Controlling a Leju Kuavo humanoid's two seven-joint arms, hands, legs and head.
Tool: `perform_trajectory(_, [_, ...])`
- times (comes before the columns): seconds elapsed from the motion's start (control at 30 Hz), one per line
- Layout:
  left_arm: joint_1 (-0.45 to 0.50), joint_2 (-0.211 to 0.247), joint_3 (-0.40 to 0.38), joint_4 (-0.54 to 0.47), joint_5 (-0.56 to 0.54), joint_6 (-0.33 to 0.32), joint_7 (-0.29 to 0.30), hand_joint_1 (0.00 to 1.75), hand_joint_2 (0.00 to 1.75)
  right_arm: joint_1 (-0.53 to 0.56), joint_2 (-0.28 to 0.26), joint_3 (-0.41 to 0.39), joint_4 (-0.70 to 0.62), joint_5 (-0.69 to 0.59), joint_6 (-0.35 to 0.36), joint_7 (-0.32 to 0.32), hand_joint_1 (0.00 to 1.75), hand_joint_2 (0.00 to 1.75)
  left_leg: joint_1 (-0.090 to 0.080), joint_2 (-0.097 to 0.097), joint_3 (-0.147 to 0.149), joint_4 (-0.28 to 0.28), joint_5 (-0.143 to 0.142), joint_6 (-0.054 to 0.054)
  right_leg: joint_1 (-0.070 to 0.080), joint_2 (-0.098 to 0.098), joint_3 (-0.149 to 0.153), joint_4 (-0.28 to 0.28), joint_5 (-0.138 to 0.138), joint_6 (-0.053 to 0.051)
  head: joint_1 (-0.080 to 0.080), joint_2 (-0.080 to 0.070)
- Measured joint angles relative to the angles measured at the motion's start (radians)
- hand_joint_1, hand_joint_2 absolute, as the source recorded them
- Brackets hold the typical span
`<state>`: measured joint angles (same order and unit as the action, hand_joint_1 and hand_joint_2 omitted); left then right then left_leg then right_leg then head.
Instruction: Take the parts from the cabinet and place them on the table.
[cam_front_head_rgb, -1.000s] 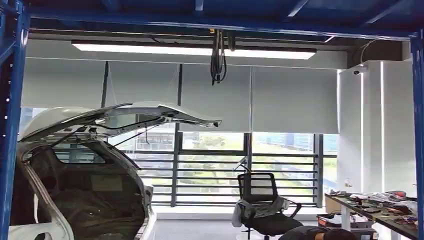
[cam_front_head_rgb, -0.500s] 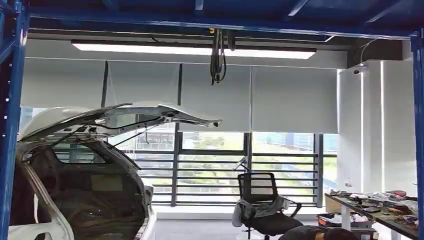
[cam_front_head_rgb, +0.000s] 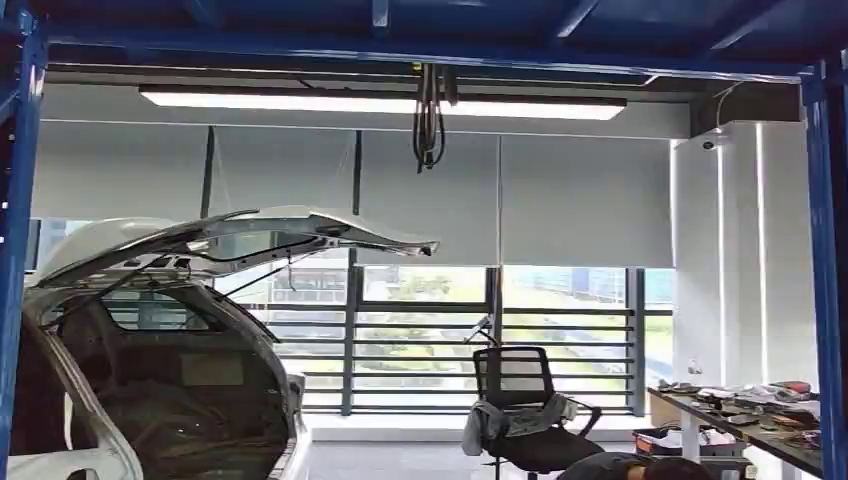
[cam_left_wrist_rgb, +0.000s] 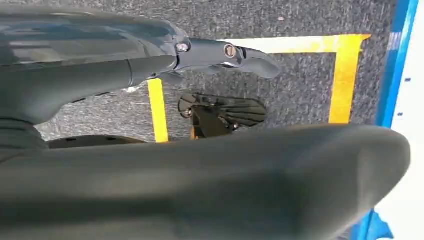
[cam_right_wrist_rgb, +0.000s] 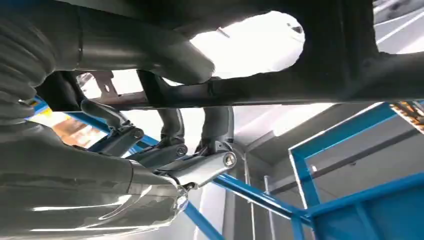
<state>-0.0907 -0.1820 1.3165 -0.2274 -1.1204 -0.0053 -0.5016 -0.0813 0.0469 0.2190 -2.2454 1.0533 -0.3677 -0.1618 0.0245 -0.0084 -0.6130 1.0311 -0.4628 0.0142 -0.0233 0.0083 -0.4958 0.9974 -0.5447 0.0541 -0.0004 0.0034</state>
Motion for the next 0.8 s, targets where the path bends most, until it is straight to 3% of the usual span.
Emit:
perform_trajectory(0.03, [0.001,0.0,0.0,0.0,0.0,0.001,0.0,0.0,1.75,0.001,-0.001,0.0,0.001,-0.007,-0.001,-0.008,1.75,1.75,0.001,0.0,0.0,-0.004,0.003,-0.008,0.002,-0.001,-0.005,-0.001,-0.003,-0.007,0.0,0.0])
perform_trajectory(0.1, [0.002,0.0,0.0,0.0,-0.001,0.001,0.0,0.0,1.75,0.004,-0.001,-0.001,0.001,0.002,-0.008,-0.02,1.75,1.75,0.004,0.0,0.003,-0.015,0.013,-0.026,0.006,-0.001,-0.011,-0.003,0.002,-0.03,0.0,0.0])
perform_trajectory(0.13, [0.002,0.0,0.0,0.0,-0.002,0.001,0.0,0.0,1.75,0.005,-0.001,-0.001,0.001,0.006,-0.009,-0.025,1.75,1.75,0.008,0.002,0.0,-0.009,0.001,-0.031,-0.001,-0.005,-0.009,-0.013,0.012,-0.045,0.0,0.0])
perform_trajectory(0.17, [0.002,0.001,0.0,0.0,-0.002,0.001,0.0,0.0,1.75,0.005,-0.001,-0.002,0.001,0.002,-0.009,-0.03,1.75,1.75,0.005,0.003,-0.011,0.018,-0.027,-0.029,0.002,-0.006,-0.01,-0.014,0.016,-0.052,0.0,0.0])
perform_trajectory(0.23, [0.003,0.001,0.0,0.0,-0.003,0.001,0.0,0.0,1.75,0.01,-0.001,-0.003,0.002,-0.01,-0.012,-0.037,1.75,1.75,0.003,0.003,-0.069,0.171,-0.118,-0.026,0.009,-0.01,-0.016,-0.013,0.019,-0.061,0.0,0.0])
perform_trajectory(0.27, [0.004,0.002,0.0,0.0,-0.005,0.001,0.0,0.0,1.75,0.013,-0.001,-0.003,0.002,-0.013,-0.013,-0.039,1.75,1.75,0.001,0.003,-0.1,0.25,-0.148,-0.025,0.013,-0.011,-0.017,-0.013,0.019,-0.064,0.0,0.0])
perform_trajectory(0.3, [0.005,0.002,0.0,0.0,-0.005,0.001,0.0,0.0,1.75,0.015,-0.001,-0.004,0.002,-0.013,-0.013,-0.04,1.75,1.75,-0.001,0.003,-0.114,0.293,-0.157,-0.024,0.017,-0.012,-0.018,-0.012,0.019,-0.065,0.0,0.0])
perform_trajectory(0.33, [0.006,0.002,0.0,0.0,-0.006,0.001,0.0,0.0,1.75,0.016,-0.001,-0.005,0.002,-0.013,-0.013,-0.041,1.75,1.75,-0.003,0.003,-0.106,0.289,-0.141,-0.021,0.02,-0.012,-0.017,-0.012,0.019,-0.065,0.0,0.0])
perform_trajectory(0.37, [0.006,0.002,0.0,0.0,-0.008,0.001,0.0,0.0,1.75,0.016,-0.001,-0.005,0.002,-0.017,-0.011,-0.043,1.75,1.75,-0.005,0.003,-0.081,0.243,-0.109,-0.017,0.022,-0.011,-0.016,-0.011,0.019,-0.065,0.0,0.0])
perform_trajectory(0.43, [0.006,0.003,0.0,0.0,-0.01,0.0,-0.002,0.0,1.75,0.016,-0.001,-0.006,0.002,-0.024,-0.008,-0.051,1.75,1.75,-0.01,0.003,0.003,0.076,-0.025,-0.003,0.026,-0.009,-0.012,-0.006,0.017,-0.064,0.0,0.0])
perform_trajectory(0.47, [0.005,0.006,0.0,-0.001,-0.011,0.0,-0.002,0.0,1.75,0.016,-0.001,-0.006,0.002,-0.03,-0.008,-0.057,1.75,1.75,-0.016,0.003,0.034,0.024,-0.027,0.007,0.028,-0.009,-0.016,-0.002,0.013,-0.061,0.0,0.0])
perform_trajectory(0.6, [0.005,0.008,0.0,-0.001,-0.013,0.001,-0.005,0.0,1.75,0.015,-0.001,-0.006,0.001,-0.049,-0.003,-0.074,1.75,1.75,-0.021,0.004,0.033,0.008,-0.021,0.008,0.026,-0.008,-0.021,0.002,0.019,-0.046,0.0,0.0])
perform_trajectory(0.63, [0.003,0.008,0.0,-0.001,-0.013,0.001,-0.005,0.0,1.75,0.014,-0.001,-0.006,-0.001,-0.056,0.001,-0.079,1.75,1.75,-0.008,0.004,0.039,-0.02,-0.022,0.013,0.028,-0.008,-0.026,0.008,0.006,-0.039,0.0,0.0])
perform_trajectory(0.67, [0.001,0.009,0.0,-0.001,-0.014,0.001,-0.005,0.0,1.75,0.013,-0.003,-0.006,-0.003,-0.07,0.007,-0.082,1.75,1.75,-0.008,0.004,0.036,-0.019,-0.017,0.02,0.028,-0.007,-0.033,0.027,-0.02,-0.034,0.0,0.0])
perform_trajectory(0.73, [0.0,0.009,0.0,-0.001,-0.017,0.0,-0.006,0.0,1.75,0.01,-0.008,-0.006,-0.002,-0.107,0.021,-0.092,1.75,1.75,-0.008,0.006,0.026,-0.02,-0.011,0.025,0.02,-0.007,-0.08,0.157,-0.11,-0.023,0.0,0.0])
perform_trajectory(0.77, [0.001,0.009,0.0,-0.001,-0.018,-0.001,-0.006,0.0,1.75,0.01,-0.01,-0.006,-0.002,-0.118,0.025,-0.094,1.75,1.75,-0.009,0.008,0.022,-0.019,-0.007,0.026,0.017,-0.007,-0.106,0.232,-0.145,-0.02,0.0,0.0])
perform_trajectory(0.8, [0.001,0.009,0.0,-0.001,-0.018,-0.001,-0.006,0.0,1.75,0.01,-0.011,-0.006,-0.002,-0.122,0.027,-0.097,1.75,1.75,-0.009,0.009,0.017,-0.019,-0.004,0.025,0.015,-0.008,-0.124,0.286,-0.162,-0.016,0.0,0.0])
